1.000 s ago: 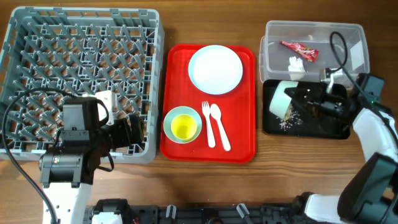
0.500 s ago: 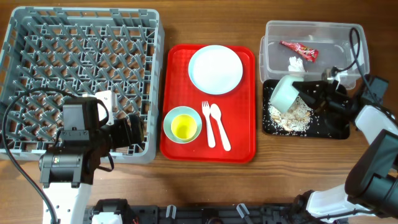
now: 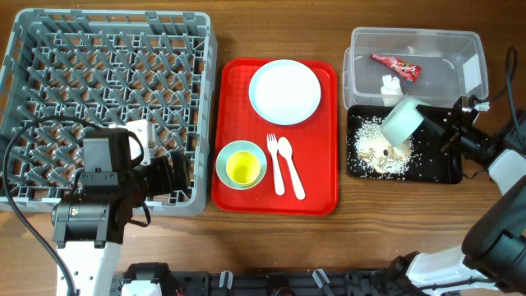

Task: Sort waste into correct bins and load items into the dishwasher rack
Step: 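Bring the emptied green bowl back and set it on the white plate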

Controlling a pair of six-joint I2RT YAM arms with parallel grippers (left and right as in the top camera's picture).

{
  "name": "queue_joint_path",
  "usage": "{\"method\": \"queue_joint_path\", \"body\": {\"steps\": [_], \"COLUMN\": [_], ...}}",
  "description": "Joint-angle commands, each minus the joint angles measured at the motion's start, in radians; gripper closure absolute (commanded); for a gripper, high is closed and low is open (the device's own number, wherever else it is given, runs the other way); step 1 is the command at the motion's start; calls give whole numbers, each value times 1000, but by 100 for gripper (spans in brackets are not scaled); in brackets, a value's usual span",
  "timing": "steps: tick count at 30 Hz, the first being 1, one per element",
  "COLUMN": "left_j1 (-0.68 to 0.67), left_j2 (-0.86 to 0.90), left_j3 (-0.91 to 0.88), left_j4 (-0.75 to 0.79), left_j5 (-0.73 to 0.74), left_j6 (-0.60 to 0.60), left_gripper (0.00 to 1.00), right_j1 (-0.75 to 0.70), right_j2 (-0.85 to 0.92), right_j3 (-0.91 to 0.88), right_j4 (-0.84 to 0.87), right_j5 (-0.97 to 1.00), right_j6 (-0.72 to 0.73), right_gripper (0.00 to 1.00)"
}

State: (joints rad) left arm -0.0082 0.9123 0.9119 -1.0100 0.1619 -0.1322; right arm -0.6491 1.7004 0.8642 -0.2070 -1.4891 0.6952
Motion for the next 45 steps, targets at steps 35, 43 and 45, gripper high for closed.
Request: {"method": "queue_joint_path", "body": {"steps": [35,43,45], "left_j1": [2,2,2], "left_j2": [0,0,0], "left_j3": [19,19,19], "left_j4": [3,3,2], "left_j5": [2,2,2], "left_j6": [13,13,12], "left_gripper": [0,0,0], "right_j1": [481,481,481], "right_j2": [-116,-114,-114], "right_j3": [127,341,390], "right_j4": [1260,920,808], "right_j5": [121,206,246], "right_j6": [949,615,506], "right_gripper": [96,95,95]}}
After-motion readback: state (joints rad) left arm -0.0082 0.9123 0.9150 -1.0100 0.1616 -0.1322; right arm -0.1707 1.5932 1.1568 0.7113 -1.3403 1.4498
